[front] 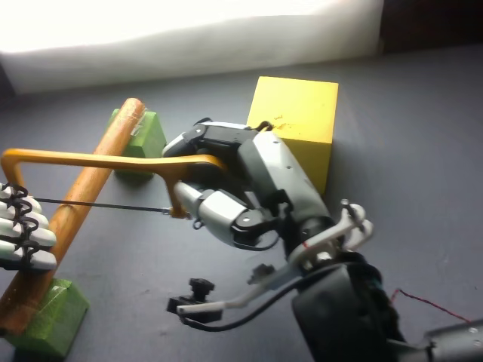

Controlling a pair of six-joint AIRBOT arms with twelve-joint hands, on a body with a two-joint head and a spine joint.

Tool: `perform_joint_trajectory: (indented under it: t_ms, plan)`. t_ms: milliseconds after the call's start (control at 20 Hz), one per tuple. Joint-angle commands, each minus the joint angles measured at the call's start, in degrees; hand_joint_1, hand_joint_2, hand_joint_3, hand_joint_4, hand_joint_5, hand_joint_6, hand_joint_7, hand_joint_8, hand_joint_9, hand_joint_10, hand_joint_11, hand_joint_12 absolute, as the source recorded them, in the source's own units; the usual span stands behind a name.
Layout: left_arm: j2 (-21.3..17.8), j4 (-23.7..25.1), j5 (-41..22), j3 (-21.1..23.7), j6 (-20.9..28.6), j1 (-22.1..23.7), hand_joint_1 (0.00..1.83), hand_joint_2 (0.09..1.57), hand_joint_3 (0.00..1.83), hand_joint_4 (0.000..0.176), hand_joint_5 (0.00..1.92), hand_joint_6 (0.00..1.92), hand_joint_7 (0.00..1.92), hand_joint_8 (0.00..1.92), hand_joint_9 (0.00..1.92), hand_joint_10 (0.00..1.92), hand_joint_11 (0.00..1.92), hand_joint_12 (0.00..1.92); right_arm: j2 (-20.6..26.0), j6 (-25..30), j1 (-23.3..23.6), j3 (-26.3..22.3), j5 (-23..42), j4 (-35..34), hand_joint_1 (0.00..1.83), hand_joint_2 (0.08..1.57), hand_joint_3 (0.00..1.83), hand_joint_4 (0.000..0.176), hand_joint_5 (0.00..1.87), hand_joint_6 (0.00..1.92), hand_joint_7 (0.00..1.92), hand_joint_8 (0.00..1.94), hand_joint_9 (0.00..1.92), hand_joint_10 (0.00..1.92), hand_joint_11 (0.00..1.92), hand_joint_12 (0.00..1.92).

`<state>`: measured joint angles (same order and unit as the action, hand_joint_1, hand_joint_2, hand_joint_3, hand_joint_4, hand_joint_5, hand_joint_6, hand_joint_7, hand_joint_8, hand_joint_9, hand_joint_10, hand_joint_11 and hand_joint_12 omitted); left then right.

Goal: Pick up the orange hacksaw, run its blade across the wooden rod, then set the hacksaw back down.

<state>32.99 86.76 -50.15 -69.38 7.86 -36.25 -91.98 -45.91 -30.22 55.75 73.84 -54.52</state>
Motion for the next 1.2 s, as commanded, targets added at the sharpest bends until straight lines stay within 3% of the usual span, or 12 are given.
perform_joint_trajectory:
  t_ms: [0, 200, 350, 500, 550, 800, 1150]
  plan:
    - [-0.1, -2.5, -0.6, -0.3, 0.1, 0.2, 0.07, 1.25, 0.00, 0.000, 0.16, 0.00, 0.13, 0.00, 0.09, 0.00, 0.00, 0.26, 0.7, 0.4, 0.0, -0.9, 4.4, 5.1, 1.36, 1.17, 0.00, 0.000, 0.82, 0.98, 0.81, 1.28, 0.90, 1.36, 0.91, 1.44]
    - [-0.2, -2.6, -0.6, -0.2, 0.1, 0.2, 0.10, 1.24, 0.00, 0.000, 0.17, 0.00, 0.13, 0.00, 0.09, 0.00, 0.00, 0.24, 3.5, -0.2, -1.2, -4.0, 5.4, 5.1, 1.37, 1.16, 0.00, 0.000, 0.85, 0.93, 0.83, 1.27, 0.89, 1.39, 0.89, 1.47]
    - [-0.2, -2.6, -0.6, -0.2, 0.1, 0.2, 0.00, 1.23, 0.00, 0.000, 0.15, 0.00, 0.13, 0.00, 0.11, 0.01, 0.00, 0.36, 5.3, -1.1, -1.5, -5.7, 7.3, 5.1, 1.38, 1.14, 0.00, 0.000, 0.82, 0.96, 0.92, 1.14, 1.01, 1.26, 0.95, 1.35]
    - [-0.2, -2.7, -0.6, -0.2, 0.1, 0.2, 0.09, 1.24, 0.00, 0.000, 0.15, 0.00, 0.10, 0.00, 0.06, 0.00, 0.00, 0.15, 7.8, -1.3, -0.9, -7.3, 8.8, 5.2, 1.37, 1.17, 0.00, 0.000, 0.81, 1.02, 0.83, 1.25, 0.89, 1.38, 0.89, 1.44]
    - [-0.2, -2.7, -0.6, -0.2, 0.1, 0.3, 0.02, 1.23, 0.00, 0.000, 0.14, 0.00, 0.12, 0.00, 0.10, 0.00, 0.00, 0.29, 8.6, -1.3, -0.7, -7.9, 9.1, 5.2, 1.37, 1.15, 0.00, 0.000, 0.82, 0.98, 0.86, 1.20, 0.94, 1.31, 0.95, 1.37]
    - [-0.2, -2.8, -0.6, -0.2, 0.1, 0.3, 0.03, 1.22, 0.00, 0.000, 0.14, 0.00, 0.12, 0.00, 0.11, 0.00, 0.00, 0.42, 14.3, -1.2, -0.2, -13.7, 11.0, 5.1, 1.37, 1.17, 0.00, 0.000, 0.76, 1.05, 0.83, 1.24, 0.94, 1.32, 0.97, 1.31]
    - [-0.2, -2.9, -0.6, -0.2, 0.1, 0.4, 0.01, 1.23, 0.00, 0.000, 0.13, 0.00, 0.12, 0.00, 0.11, 0.00, 0.00, 0.43, 22.2, -1.4, -3.0, -24.2, 13.4, 4.8, 1.37, 1.17, 0.00, 0.000, 0.76, 1.05, 0.84, 1.24, 0.94, 1.32, 0.98, 1.34]
